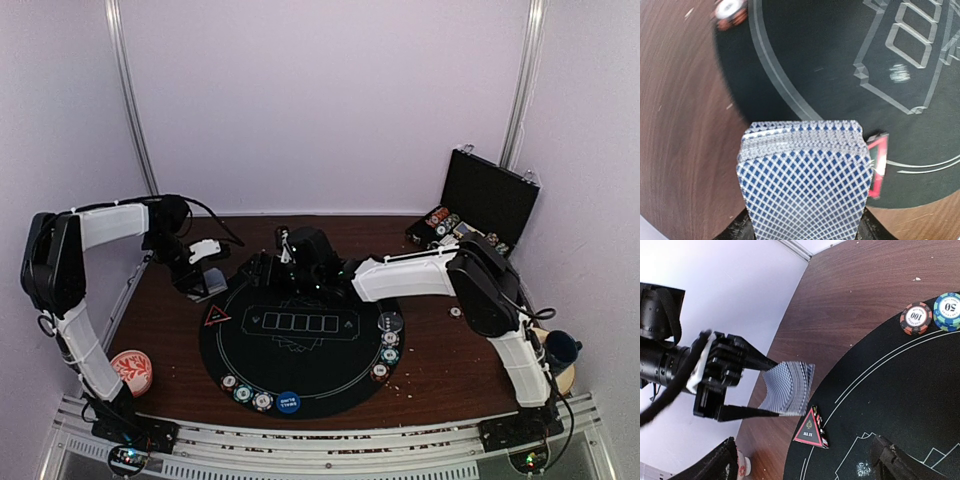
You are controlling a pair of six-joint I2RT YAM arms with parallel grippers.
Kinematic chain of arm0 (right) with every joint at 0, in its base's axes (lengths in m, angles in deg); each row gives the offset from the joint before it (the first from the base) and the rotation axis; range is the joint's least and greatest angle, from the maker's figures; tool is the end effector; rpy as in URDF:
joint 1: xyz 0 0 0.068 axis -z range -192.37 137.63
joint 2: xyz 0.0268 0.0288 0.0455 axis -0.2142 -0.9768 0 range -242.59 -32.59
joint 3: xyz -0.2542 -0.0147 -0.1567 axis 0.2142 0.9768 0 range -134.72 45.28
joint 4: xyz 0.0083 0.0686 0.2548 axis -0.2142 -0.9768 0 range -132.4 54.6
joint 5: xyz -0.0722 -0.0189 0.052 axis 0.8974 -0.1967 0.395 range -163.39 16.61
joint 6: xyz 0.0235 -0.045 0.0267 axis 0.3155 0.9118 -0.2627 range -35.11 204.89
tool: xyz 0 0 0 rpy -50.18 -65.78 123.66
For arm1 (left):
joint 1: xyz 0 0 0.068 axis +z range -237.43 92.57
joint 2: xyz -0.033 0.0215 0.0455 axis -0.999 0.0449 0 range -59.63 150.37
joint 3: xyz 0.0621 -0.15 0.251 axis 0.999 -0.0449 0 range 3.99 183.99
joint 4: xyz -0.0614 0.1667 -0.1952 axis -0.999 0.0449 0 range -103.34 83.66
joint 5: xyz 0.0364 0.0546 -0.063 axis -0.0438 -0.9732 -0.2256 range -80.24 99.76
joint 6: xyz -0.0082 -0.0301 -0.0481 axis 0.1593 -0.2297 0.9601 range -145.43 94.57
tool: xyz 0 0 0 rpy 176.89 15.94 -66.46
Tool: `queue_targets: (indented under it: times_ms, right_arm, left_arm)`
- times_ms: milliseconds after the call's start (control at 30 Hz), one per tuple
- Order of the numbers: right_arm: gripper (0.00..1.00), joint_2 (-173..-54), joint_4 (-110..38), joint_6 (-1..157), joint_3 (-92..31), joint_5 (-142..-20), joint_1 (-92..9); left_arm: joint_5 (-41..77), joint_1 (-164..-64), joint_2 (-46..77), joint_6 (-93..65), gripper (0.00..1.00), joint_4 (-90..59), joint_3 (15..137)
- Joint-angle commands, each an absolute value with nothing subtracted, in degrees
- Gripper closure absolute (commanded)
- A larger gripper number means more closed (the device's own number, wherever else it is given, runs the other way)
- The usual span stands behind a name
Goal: Distribute texas hold em gaming equipment
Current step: Pick up the poker card from the corner of the board, then pass from the left arm to the right
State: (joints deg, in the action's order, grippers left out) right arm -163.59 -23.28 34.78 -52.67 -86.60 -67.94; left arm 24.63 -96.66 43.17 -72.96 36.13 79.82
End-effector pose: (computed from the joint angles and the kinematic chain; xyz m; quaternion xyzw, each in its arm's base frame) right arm 0.3075 0.4650 0.2077 -0.1041 0.8143 0.5061 0.2645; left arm 0.3526 -0.0678 0.2282 0.4815 0.8590 -0.0831 0.1527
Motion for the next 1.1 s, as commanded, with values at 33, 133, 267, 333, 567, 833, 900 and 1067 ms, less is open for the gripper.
queue_targets:
  times_ms: [33, 133, 267, 333, 567, 833, 900, 1067]
  right_arm:
    - [0.08, -167.1, -12.0, 27.3, -51.3, -92.8, -67.3]
    - [0.1, -168.7, -9.4, 25.3, -51.0, -94.0, -67.2]
    - [0.12, -170.8, -5.5, 22.7, -50.7, -96.1, -67.0]
    - [0.14, -172.0, -4.2, 21.9, -51.1, -96.9, -66.9]
    - [0.16, -174.1, -2.4, 20.4, -52.8, -100.2, -66.9]
    - [0.18, -175.6, -2.6, 20.4, -54.5, -102.4, -67.2]
    - [0.19, -176.7, -3.4, 20.3, -56.1, -103.5, -67.5]
    - [0.21, -178.6, -5.5, 21.0, -59.2, -104.4, -68.0]
  left_arm:
    - [25.0, -100.3, 38.2, -74.4, 1.0, 35.8, 76.9]
    - [25.2, -101.5, 37.1, -74.3, 1.0, 37.0, 76.7]
    - [24.4, -103.4, 35.4, -74.3, 1.0, 37.4, 75.3]
    - [24.2, -104.3, 34.8, -74.3, 1.0, 37.7, 74.6]
    - [23.3, -106.6, 34.5, -73.9, 1.0, 38.3, 73.8]
    - [22.6, -109.2, 34.4, -73.3, 1.0, 38.2, 73.0]
    - [22.5, -109.7, 34.4, -73.1, 1.0, 38.3, 73.1]
    - [22.3, -110.3, 34.4, -72.9, 1.0, 38.2, 73.2]
